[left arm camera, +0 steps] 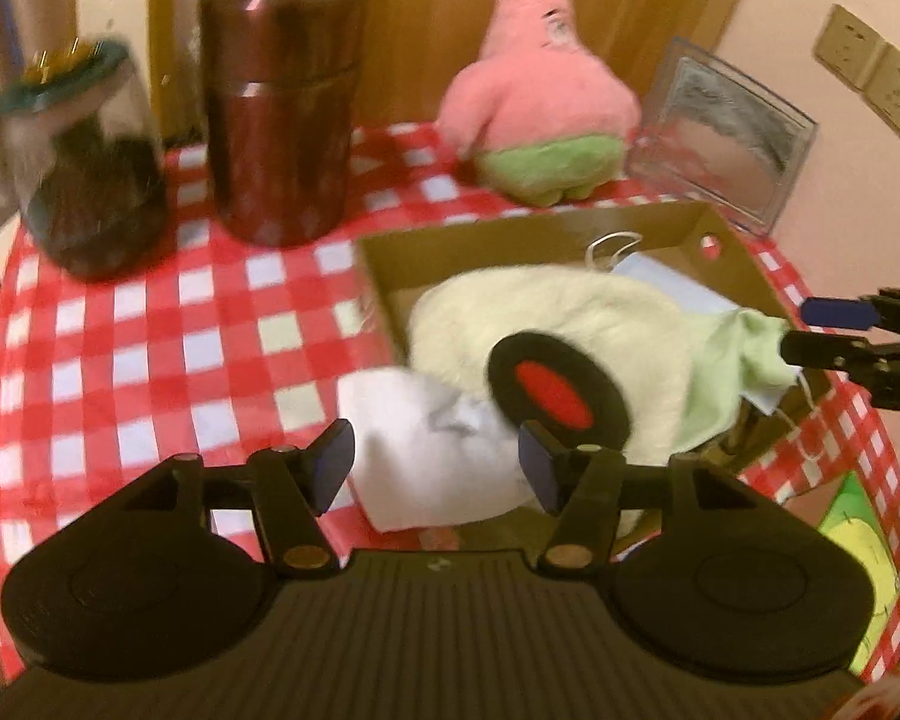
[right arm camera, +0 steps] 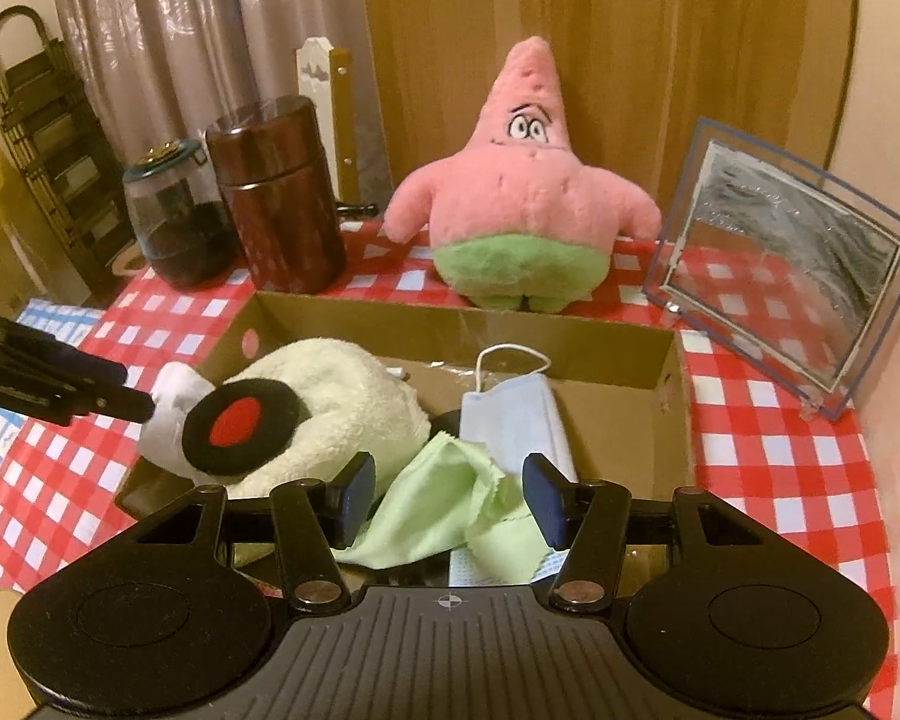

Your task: Organize soft objects

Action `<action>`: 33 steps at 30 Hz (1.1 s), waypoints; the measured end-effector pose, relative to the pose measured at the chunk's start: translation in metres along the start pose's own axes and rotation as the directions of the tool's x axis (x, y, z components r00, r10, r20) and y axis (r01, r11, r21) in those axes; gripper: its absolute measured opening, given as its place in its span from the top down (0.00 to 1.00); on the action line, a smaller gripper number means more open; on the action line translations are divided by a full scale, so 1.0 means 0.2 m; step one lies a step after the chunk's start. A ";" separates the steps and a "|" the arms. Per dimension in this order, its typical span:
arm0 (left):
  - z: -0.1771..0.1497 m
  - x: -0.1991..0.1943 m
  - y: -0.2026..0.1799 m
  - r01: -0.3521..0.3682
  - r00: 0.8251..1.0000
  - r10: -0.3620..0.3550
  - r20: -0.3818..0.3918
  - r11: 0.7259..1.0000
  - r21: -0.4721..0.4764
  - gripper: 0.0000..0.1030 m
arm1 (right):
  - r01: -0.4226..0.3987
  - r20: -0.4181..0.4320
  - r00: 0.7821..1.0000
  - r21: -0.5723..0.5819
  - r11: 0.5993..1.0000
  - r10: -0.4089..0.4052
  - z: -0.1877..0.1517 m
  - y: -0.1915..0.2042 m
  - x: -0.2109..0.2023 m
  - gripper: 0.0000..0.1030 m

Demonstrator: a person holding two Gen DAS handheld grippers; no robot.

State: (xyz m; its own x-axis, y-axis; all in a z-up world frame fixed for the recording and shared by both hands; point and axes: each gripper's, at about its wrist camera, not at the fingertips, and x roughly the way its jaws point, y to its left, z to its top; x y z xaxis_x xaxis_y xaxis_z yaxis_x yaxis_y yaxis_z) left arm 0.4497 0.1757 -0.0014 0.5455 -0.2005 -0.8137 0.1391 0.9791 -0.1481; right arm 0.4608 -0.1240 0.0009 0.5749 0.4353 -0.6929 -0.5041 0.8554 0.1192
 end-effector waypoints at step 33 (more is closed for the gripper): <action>0.00 0.09 -0.02 0.146 0.989 -0.142 0.042 0.982 -0.118 0.96 | 0.000 0.002 1.000 0.025 1.000 0.000 -0.02 -0.01 0.04 0.47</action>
State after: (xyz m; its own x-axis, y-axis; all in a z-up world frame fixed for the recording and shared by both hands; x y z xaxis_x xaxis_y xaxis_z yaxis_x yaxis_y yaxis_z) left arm 0.4588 0.1681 -0.0151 0.5546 -0.3391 -0.7599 0.1194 0.9362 -0.3307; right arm 0.4642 -0.1240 -0.0070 0.5764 0.4358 -0.6913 -0.4878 0.8622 0.1368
